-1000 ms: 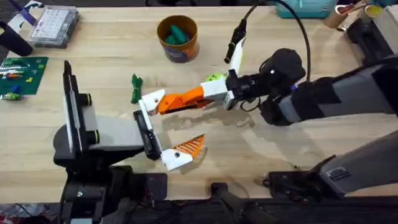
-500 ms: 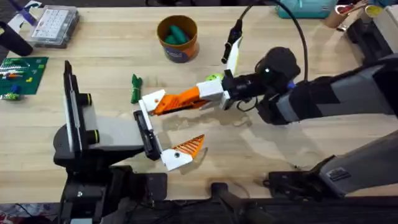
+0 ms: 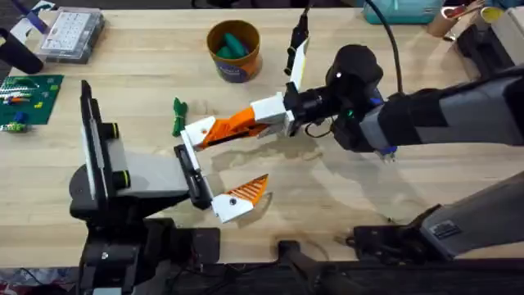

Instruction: Pick up the gripper from the table and insert it into the empty holder that is missing its gripper. Then pick up a screw, insert it into the mounting hole, and use the screwdriver to tighten it. Finally, clean up the table by picking up the vegetable and placing it into the bucket.

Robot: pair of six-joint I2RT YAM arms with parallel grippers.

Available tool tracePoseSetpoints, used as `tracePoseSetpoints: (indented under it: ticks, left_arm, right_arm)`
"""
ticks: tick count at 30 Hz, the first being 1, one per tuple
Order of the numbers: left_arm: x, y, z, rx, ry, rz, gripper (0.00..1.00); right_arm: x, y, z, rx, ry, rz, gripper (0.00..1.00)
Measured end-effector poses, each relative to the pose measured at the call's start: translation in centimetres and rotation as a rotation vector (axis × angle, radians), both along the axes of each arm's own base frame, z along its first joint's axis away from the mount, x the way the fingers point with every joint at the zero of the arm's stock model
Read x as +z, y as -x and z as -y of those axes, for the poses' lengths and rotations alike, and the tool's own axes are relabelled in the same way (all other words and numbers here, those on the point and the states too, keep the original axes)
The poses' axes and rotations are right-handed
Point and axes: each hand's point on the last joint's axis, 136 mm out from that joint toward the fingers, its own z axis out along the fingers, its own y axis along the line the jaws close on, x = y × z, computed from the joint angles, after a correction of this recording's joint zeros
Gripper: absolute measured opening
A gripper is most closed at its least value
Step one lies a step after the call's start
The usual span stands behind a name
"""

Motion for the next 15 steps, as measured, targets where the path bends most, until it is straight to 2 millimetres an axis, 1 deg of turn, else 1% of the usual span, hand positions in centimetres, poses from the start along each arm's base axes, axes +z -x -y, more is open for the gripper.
tracePoseSetpoints:
  ticks: [6, 15]
  left_arm:
    - [-0.02, 0.06, 0.01, -0.004, 0.001, -0.004, 0.986]
    - [-0.01, 0.11, 0.03, -0.007, 0.001, -0.003, 0.986]
  right_arm:
    - [-0.25, -0.09, -0.12, 0.008, 0.009, 0.009, 0.012]
    - [-0.1, -0.05, -0.2, 0.022, 0.003, 0.037, 0.013]
